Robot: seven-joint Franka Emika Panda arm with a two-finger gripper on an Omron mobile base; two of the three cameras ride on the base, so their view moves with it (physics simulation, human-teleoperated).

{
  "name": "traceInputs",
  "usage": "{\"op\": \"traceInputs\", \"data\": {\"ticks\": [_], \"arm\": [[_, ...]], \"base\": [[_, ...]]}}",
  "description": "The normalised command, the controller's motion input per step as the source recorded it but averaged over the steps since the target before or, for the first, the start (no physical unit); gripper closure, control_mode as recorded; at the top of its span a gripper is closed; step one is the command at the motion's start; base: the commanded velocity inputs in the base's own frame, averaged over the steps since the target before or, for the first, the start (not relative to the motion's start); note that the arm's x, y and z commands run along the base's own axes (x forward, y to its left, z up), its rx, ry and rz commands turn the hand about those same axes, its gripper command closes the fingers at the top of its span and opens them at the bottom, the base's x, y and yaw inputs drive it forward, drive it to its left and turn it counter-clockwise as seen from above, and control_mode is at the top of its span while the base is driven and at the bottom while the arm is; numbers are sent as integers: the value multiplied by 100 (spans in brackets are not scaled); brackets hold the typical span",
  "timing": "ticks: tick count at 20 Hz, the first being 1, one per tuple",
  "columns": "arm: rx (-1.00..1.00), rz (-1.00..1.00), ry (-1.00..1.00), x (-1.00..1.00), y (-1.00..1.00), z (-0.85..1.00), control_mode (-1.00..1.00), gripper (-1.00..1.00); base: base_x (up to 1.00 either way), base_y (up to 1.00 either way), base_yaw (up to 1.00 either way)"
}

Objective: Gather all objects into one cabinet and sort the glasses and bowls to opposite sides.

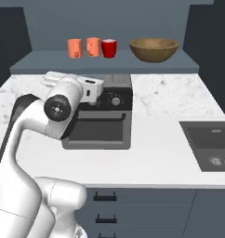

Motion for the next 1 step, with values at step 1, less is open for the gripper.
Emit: {"op": "traceInputs", "data": {"ticks": [1], "arm": [[13, 0, 10, -100, -14, 3, -100, -100]], "base": [[0, 0, 0]]}}
